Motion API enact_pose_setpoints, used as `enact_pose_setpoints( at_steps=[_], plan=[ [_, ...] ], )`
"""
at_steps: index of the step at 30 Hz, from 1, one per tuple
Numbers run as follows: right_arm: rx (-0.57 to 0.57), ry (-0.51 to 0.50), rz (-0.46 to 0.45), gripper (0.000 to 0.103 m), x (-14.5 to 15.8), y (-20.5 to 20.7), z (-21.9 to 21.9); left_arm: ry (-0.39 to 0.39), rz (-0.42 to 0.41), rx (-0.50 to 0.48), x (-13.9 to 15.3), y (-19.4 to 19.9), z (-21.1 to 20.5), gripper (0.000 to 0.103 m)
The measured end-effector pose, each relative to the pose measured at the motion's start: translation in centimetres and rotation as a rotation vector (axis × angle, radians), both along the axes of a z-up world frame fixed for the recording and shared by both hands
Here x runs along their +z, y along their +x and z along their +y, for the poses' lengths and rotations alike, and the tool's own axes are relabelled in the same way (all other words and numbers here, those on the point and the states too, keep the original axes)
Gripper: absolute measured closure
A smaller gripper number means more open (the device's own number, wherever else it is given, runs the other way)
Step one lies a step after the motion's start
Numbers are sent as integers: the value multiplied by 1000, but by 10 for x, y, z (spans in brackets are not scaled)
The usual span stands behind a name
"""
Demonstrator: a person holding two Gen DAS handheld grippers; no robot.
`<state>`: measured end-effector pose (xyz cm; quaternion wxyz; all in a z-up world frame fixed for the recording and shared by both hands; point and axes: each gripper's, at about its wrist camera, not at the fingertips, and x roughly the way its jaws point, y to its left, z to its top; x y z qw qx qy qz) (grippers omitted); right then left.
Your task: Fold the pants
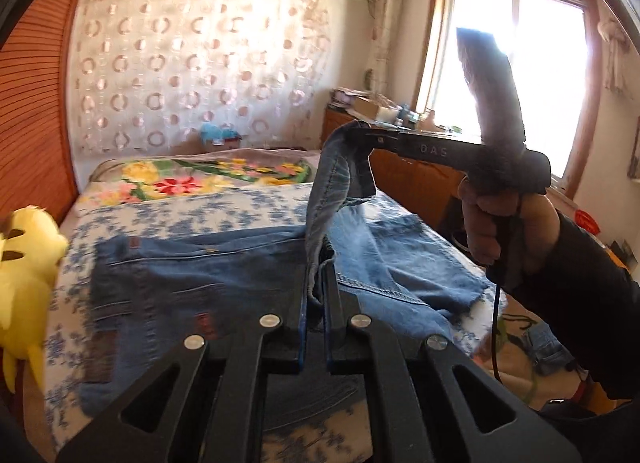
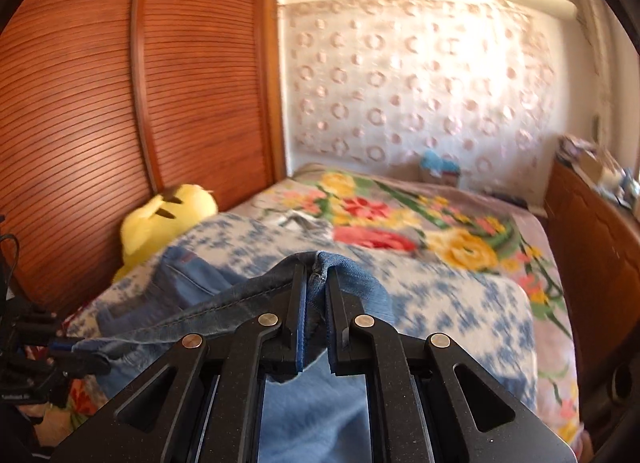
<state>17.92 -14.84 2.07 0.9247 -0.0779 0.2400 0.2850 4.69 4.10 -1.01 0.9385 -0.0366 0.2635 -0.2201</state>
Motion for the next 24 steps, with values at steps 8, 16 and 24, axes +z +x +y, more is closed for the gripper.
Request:
enact_pose_setpoints(
  at_steps=[8,16,24],
  plan=[
    [122,-10,41,98,-12,11,84,-26,47,119,-26,-9,60,101],
    [220,-39,75,98,-31,12,153,-19,77,208,-48,-24,97,101],
    [266,-91,122,98,-56,20,210,-7,137,238,-71,-24,114,101]
  ],
)
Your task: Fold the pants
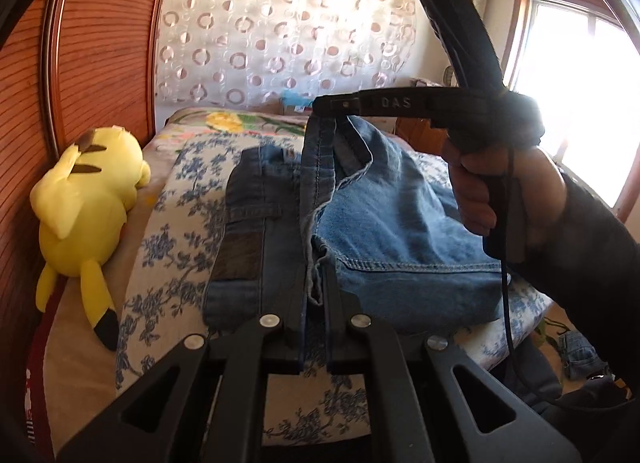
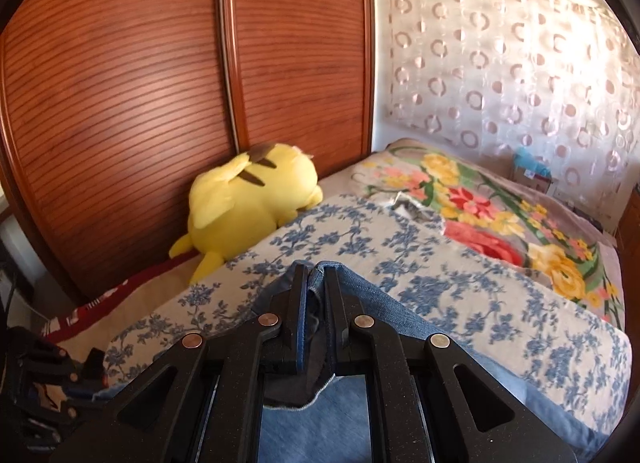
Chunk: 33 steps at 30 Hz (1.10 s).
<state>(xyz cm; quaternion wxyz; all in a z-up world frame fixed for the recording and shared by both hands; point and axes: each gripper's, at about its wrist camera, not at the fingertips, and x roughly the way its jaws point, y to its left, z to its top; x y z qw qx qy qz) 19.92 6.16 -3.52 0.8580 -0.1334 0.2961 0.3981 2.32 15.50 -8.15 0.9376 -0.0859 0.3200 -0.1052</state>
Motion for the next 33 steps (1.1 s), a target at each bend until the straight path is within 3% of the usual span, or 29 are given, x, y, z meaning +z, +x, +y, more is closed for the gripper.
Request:
enact_pose_setpoints(
  at_steps=[5,7,10,19,26,33],
  plan=[
    [-26,-28,27,95,-8,9,8,1,26,6,-8,-1,-1,98],
    [-29,-32,26,76,-6,9,7,-3,35,8,-9,0,0,94],
    [-28,-10,27,63,-3,8,1,0,42,20,-8,0,2,88],
    [-46,-15,19,61,-11,-13,-47,9,30,43,0,2,9,64],
    [-99,-22,55,60,-33,-32,-91,39,27,24,2,11,-4,61],
    [-141,-32,80,60,-51,-43,-120,59,32,-14,-1,21,-21,39]
  ],
)
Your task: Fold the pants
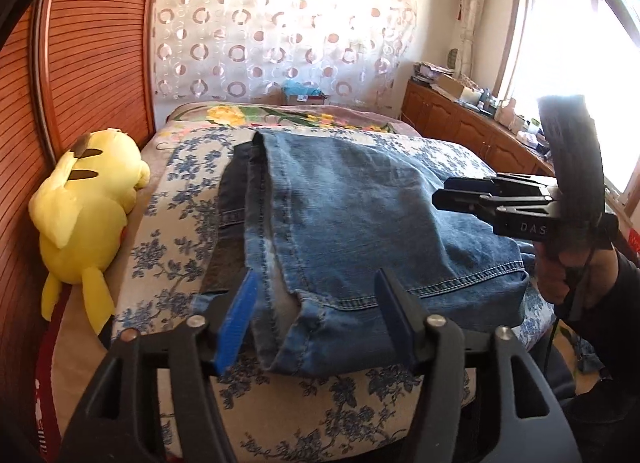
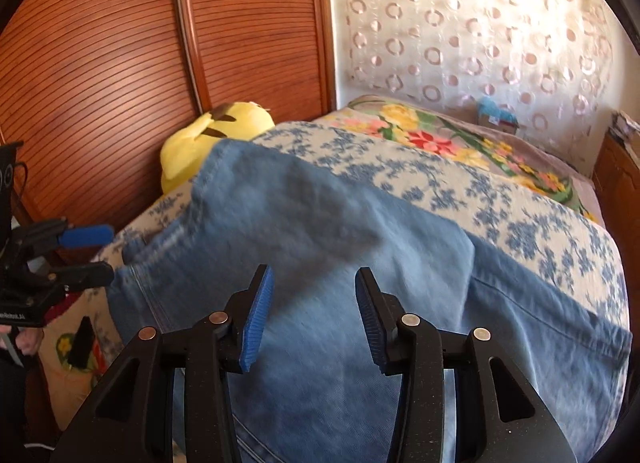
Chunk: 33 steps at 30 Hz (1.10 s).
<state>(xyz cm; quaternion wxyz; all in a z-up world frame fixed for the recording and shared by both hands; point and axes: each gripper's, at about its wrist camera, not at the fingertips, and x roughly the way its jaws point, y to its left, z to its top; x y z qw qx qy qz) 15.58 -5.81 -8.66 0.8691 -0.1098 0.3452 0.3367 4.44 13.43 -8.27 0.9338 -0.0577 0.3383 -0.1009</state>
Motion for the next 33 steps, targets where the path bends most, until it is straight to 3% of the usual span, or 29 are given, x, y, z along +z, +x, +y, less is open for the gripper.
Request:
enact_pose_setpoints(
  at_steps=[5,16,26,33],
  plan=[
    [-40,-2,-6,58,-7,-6,-17,31,14,17,-5,8,-9,37],
    [-96,0,21,36,-25,-16,-42,56,31,14,-16,14,-18,37],
    [-110,1,37,33,-42,-21,-46,25,44,-15,-22,8,-20,37],
    [-118,13,30,33,-45,-25,-48,41,52,-10,-24,3,-22,49]
  ],
)
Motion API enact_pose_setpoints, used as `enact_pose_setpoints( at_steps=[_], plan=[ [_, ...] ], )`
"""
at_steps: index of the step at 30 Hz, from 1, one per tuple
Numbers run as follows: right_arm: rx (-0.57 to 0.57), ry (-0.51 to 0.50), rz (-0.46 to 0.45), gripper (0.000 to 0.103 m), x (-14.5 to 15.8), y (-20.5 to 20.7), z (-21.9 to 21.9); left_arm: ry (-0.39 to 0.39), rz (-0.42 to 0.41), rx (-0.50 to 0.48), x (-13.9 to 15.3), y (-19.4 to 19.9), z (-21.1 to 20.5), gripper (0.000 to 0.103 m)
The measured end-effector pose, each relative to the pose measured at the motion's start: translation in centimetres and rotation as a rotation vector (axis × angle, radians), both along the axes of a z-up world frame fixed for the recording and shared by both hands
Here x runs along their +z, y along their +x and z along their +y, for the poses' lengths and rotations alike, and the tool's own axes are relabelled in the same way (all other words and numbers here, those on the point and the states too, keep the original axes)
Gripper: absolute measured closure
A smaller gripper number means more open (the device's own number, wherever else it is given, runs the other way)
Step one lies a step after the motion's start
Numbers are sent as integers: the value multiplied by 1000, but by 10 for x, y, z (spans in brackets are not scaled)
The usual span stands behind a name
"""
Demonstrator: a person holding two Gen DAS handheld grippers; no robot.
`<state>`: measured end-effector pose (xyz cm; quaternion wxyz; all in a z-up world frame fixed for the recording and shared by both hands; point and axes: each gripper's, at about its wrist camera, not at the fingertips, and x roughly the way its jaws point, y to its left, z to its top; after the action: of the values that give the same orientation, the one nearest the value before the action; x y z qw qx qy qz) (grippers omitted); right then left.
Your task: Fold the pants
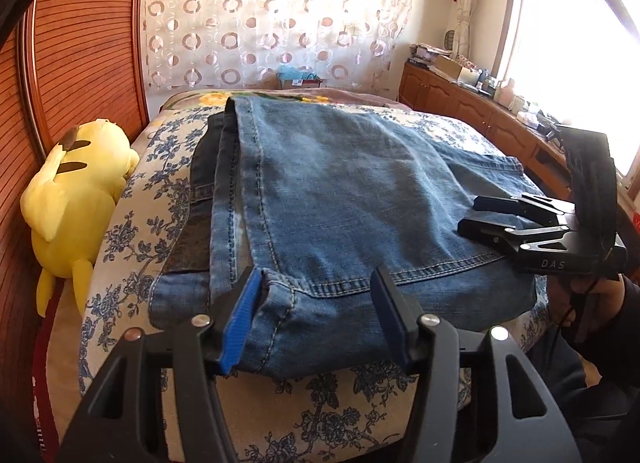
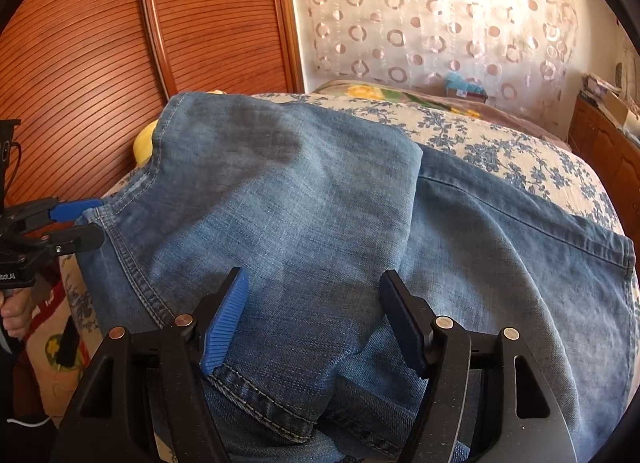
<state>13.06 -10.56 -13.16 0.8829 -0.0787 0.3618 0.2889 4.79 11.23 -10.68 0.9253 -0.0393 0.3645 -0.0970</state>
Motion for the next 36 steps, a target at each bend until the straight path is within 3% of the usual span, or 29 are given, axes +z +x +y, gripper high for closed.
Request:
enact_pose_setpoints(
  at_steps=[2,10,16,24,36],
  plan=[
    [-2,-2,-6,33,0,0,0,1,14,11,-3,1,2,50],
    [-8,7,-14,33,1,-1,-1,3,30,46,-11,1,7,74],
    [-19,20,-8,33,2,0,-3,-4,-14,45,2,-7,8,93],
    [-30,16,-17,33,7,0,-9,4,-53,72,17,-15,20,97],
    [-27,20,-9,33,19,-19,-29,0,8,91,-4,-8,24,95]
  ],
)
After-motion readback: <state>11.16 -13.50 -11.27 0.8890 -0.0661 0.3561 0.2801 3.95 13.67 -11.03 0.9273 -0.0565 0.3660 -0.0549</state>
